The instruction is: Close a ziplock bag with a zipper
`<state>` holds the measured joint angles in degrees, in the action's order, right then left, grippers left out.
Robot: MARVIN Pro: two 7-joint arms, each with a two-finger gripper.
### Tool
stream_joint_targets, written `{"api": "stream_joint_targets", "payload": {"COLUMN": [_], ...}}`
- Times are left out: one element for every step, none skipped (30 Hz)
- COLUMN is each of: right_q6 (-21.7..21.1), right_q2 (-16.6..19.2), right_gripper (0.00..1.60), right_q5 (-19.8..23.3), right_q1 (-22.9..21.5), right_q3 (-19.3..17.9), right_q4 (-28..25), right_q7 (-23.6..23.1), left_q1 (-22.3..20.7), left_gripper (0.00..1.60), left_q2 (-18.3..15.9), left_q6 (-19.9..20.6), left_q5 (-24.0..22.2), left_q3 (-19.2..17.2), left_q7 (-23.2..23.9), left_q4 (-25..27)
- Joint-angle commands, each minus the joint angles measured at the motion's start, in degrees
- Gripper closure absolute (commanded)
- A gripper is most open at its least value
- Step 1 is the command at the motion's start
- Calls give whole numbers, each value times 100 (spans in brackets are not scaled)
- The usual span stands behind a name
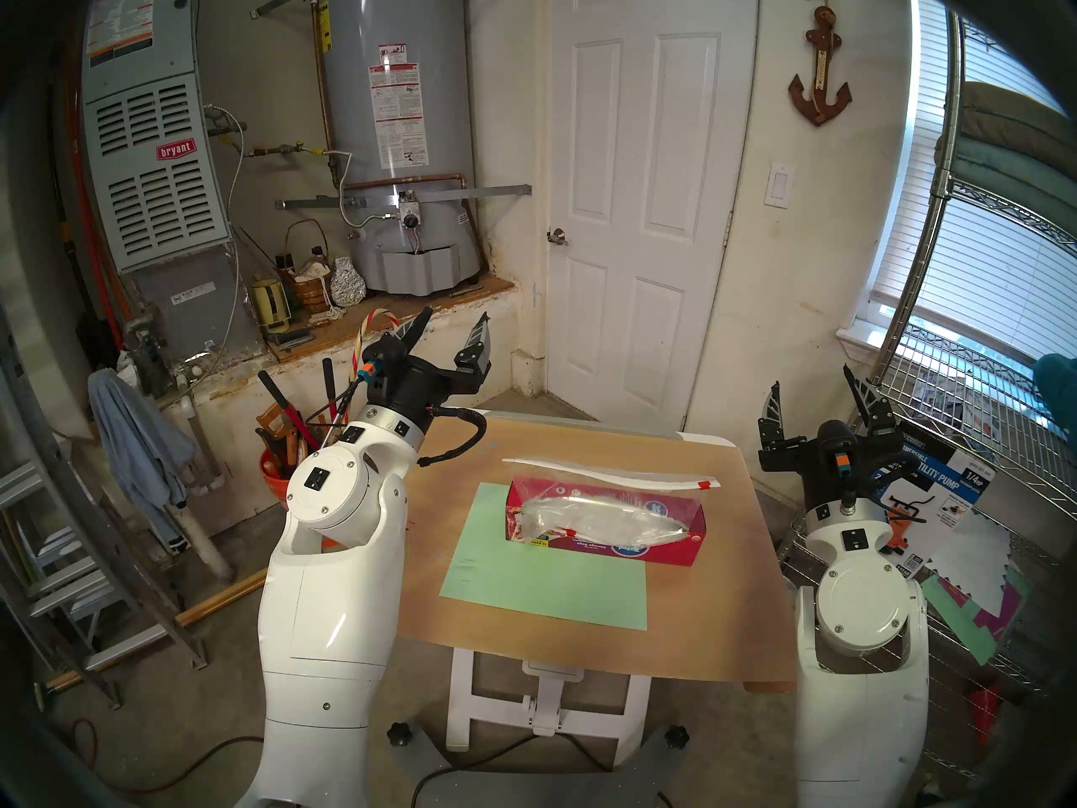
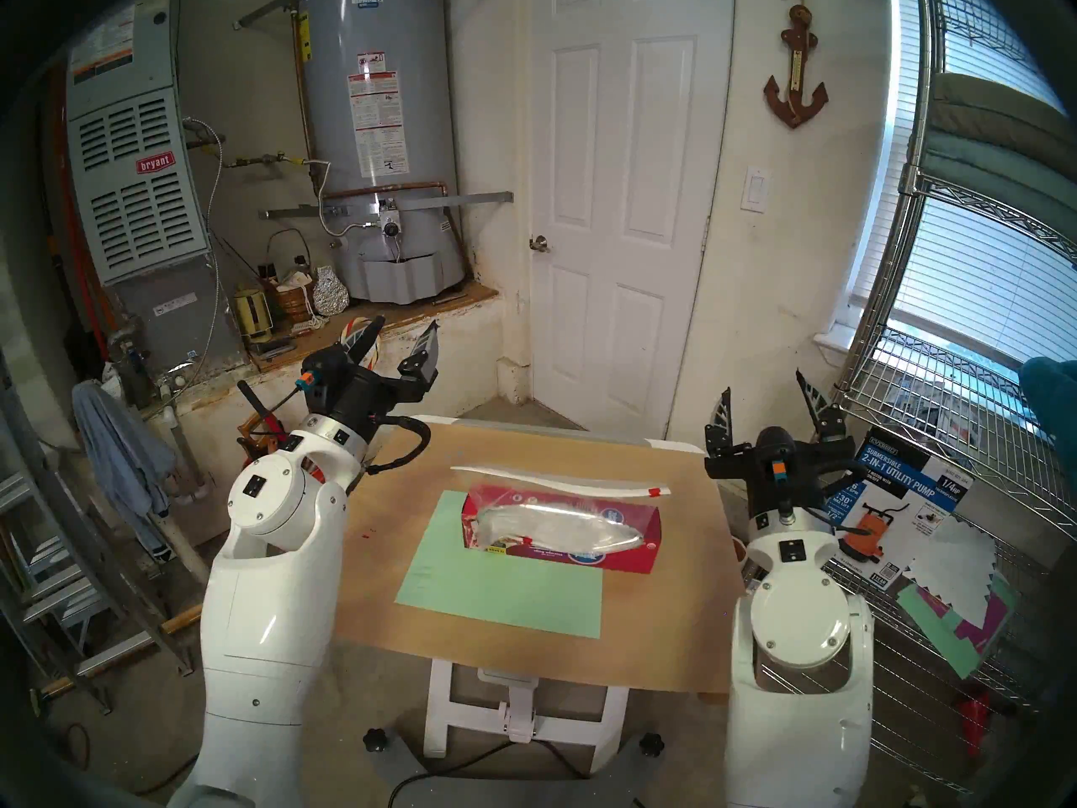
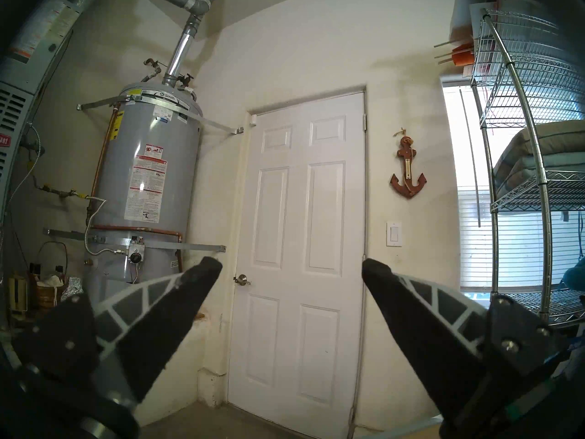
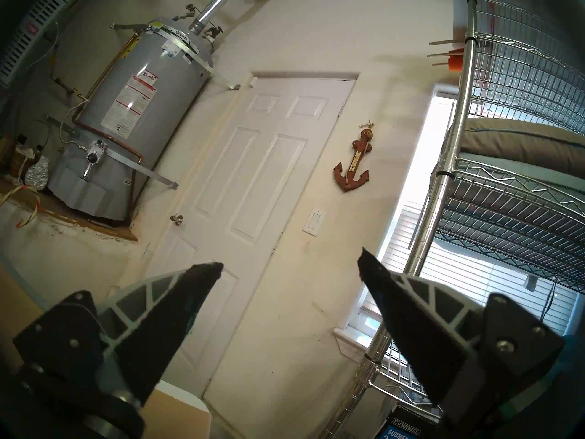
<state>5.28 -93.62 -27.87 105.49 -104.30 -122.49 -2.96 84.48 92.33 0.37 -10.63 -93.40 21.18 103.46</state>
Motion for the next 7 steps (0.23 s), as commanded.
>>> {"api": "stream_joint_targets", "payload": {"right_q6": [54,54,53,53,53,53,53], "right_q2": [14,15,15,16,16,17,17], "right_gripper": [0,0,0,0,0,0,0], "right_q5": [-14,-14,-14,-14,-13,-13,-13], "right_q1": [-52,-52,-52,-52,-52,-52,-51], "right_q3": [39,39,39,39,40,40,40], "right_q4": [-113,-113,-113,-113,-113,-113,-113], "right_q7": [15,16,16,17,18,18,18], "left_q1": [-81,-81,-81,-81,-81,-81,-81], "left_gripper": [0,0,0,0,0,0,0], "left_q2": [6,6,7,8,9,10,10], "left_q6": [-29,-29,-29,-29,-28,-28,-28], "left_q5": [23,24,24,25,26,26,27], "left_q3": [14,14,13,13,12,12,11], "left_q7": [-14,-14,-13,-12,-12,-11,-11], "left_q4": [131,131,131,131,131,131,131]}}
